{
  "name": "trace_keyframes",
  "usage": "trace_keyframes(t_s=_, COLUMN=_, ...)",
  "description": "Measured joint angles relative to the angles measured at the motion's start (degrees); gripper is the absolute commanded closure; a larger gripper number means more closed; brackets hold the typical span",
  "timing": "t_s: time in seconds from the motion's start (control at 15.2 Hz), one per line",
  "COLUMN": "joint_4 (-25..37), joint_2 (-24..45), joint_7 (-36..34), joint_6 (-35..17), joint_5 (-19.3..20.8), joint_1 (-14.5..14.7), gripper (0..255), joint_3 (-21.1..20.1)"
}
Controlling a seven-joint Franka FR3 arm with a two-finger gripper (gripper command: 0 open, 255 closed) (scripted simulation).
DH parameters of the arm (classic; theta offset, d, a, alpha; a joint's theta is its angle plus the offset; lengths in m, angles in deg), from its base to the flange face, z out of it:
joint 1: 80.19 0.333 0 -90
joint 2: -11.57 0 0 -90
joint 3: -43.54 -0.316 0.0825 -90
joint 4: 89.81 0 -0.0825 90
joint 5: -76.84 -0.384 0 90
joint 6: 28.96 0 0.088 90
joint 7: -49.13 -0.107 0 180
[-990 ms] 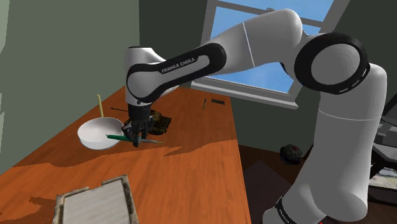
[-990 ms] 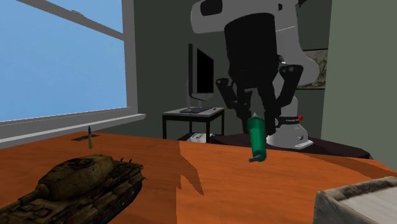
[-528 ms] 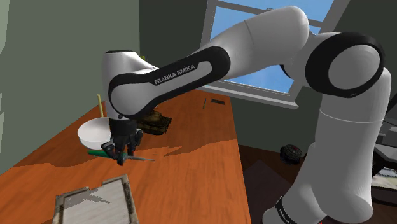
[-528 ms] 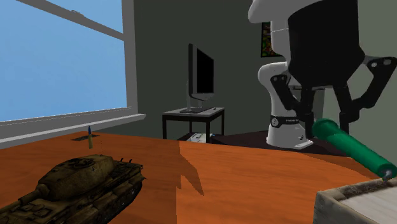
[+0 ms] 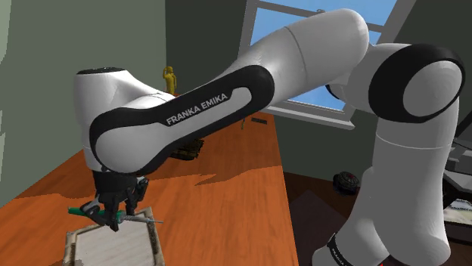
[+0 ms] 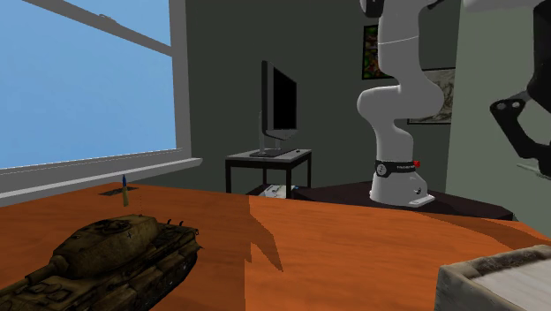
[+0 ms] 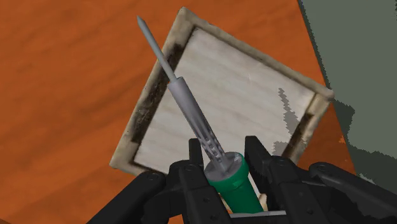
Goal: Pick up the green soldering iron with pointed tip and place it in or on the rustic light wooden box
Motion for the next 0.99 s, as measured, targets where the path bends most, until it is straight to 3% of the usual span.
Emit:
trace_keyframes(t_s=0.26, joint_4=-0.2, joint_2=1.1, joint_7=-2.5, joint_6=-1.5, joint_5=0.6, joint_1=1.8, gripper=255, joint_3=-0.5)
trace_keyframes(t_s=0.99, joint_4=-2.4, joint_2=5.7, joint_7=-3.0, joint_6=-8.1, joint_5=2.1, joint_1=2.7, gripper=255, joint_3=0.4)
